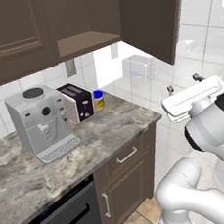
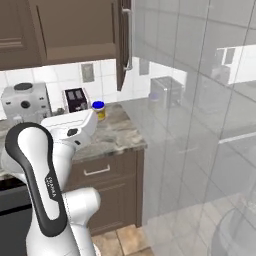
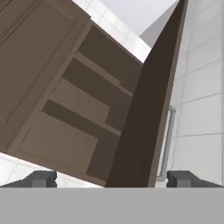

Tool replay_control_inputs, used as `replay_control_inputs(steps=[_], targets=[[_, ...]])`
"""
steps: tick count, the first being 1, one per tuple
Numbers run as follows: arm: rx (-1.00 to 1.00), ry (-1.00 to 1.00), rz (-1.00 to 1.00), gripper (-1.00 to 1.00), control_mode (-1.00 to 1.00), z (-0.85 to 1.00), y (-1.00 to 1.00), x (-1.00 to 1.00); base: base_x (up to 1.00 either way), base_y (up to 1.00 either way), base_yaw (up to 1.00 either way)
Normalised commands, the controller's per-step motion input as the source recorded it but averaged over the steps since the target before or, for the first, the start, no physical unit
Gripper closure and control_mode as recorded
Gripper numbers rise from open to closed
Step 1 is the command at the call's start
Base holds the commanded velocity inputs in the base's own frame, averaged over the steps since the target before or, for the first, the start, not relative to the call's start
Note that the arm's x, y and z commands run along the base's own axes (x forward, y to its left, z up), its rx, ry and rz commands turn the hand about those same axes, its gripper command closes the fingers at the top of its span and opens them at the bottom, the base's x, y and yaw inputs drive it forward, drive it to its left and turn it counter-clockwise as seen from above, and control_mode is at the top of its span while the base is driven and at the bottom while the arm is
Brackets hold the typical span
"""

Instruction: Close all open cabinet doors.

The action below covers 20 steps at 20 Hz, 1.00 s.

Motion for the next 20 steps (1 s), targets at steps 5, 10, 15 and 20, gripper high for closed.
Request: replay_control_inputs(steps=[5,10,15,20], targets=[[0.0,0.0,0.0,-1.0,1.0,0.0,0.0,0.0,0.63,-0.21,-0.04],[0.0,0.0,0.0,-1.0,1.0,0.0,0.0,0.0,0.55,-0.24,-0.01],[0.0,0.0,0.0,-1.0,1.0,0.0,0.0,0.0,0.44,-0.16,0.0],[0.0,0.0,0.0,-1.0,1.0,0.0,0.0,0.0,0.41,-0.05,0.0]])
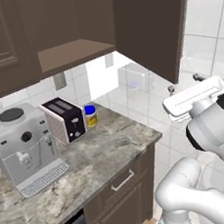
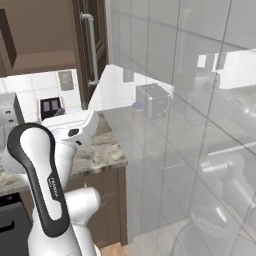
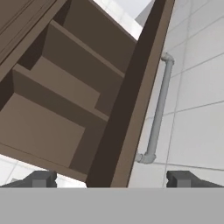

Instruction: Close all open cabinet doors.

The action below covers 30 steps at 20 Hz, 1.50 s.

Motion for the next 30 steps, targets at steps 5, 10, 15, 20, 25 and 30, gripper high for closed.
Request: replay_control_inputs(steps=[5,10,15,20,25,30], targets=[[0.0,0.0,0.0,-1.0,1.0,0.0,0.0,0.0,0.42,-0.05,0.0],[0.0,0.0,0.0,-1.0,1.0,0.0,0.0,0.0,0.38,-0.05,0.0],[0.0,0.0,0.0,-1.0,1.0,0.0,0.0,0.0,0.21,-0.09,0.0],[0.0,0.0,0.0,-1.0,1.0,0.0,0.0,0.0,0.05,-0.12,0.0],[0.0,0.0,0.0,-1.0,1.0,0.0,0.0,0.0,0.0,-0.12,0.0],[0.0,0.0,0.0,-1.0,1.0,0.0,0.0,0.0,0.0,-0.01,0.0]])
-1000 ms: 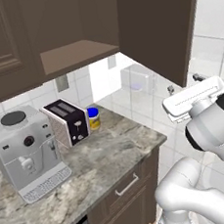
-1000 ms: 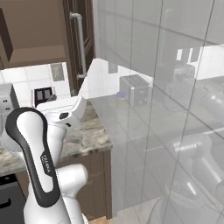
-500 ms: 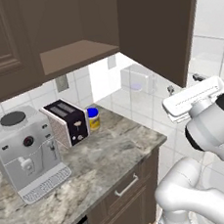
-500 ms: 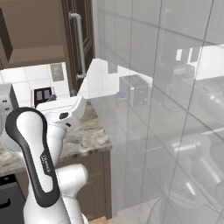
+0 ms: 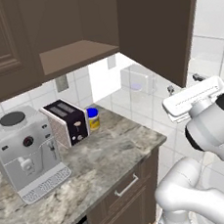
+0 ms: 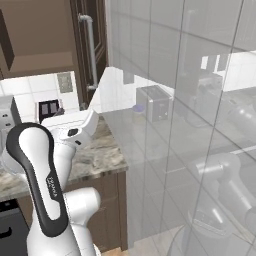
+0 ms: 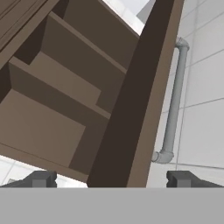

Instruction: Close all open cabinet doors.

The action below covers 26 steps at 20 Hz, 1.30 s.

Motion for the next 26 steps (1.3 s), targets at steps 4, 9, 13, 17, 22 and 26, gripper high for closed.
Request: replay_control_inputs(steps=[4,9,13,17,22,26], targets=[[0.0,0.0,0.0,-1.0,1.0,0.0,0.0,0.0,0.0,0.0,0.0],[0.0,0.0,0.0,-1.0,-1.0,0.0,0.0,0.0,0.0,0.0,0.0],[0.0,0.01,0.0,-1.0,-1.0,0.01,-0.02,0.11,0.0,0.0,0.0],[0.0,0.0,0.0,-1.0,-1.0,0.0,-0.19,0.2,0.0,0.0,0.0],[0.0,0.0,0.03,-1.0,-1.0,0.0,-0.22,0.15,0.0,0.0,0.0],[0.0,0.0,0.04,-1.0,-1.0,0.01,-0.11,0.04,0.0,0.0,0.0]])
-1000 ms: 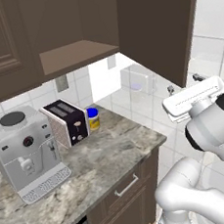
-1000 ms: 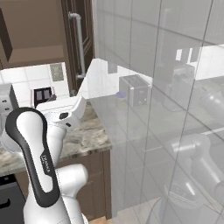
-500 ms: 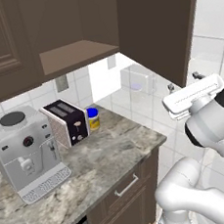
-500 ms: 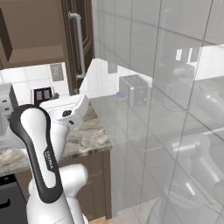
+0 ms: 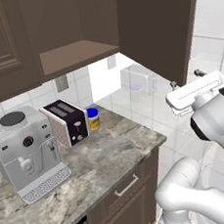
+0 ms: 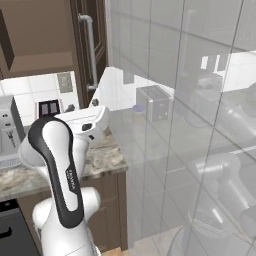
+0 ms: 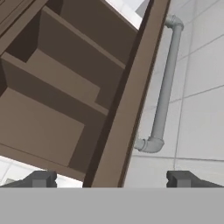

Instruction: Close all open cabinet doors.

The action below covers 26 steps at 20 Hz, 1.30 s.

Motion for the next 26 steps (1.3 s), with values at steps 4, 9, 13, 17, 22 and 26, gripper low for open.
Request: replay_control_inputs(steps=[4,9,13,17,22,26], targets=[[0.0,0.0,0.05,-1.0,-1.0,0.0,0.0,0.0,0.0,0.0,0.0],[0.0,0.0,0.06,-1.0,-1.0,0.0,0.0,0.0,0.0,0.0,0.0],[0.0,0.0,0.07,-1.0,-1.0,0.03,0.0,0.0,0.0,0.0,0.0],[0.0,0.0,0.08,-1.0,-1.0,0.06,0.0,0.01,0.0,0.0,0.0],[0.0,0.0,0.09,-1.0,-1.0,0.06,0.0,0.08,0.0,0.0,0.0],[0.0,0.0,0.11,-1.0,-1.0,0.05,0.07,0.04,0.0,0.0,0.0]])
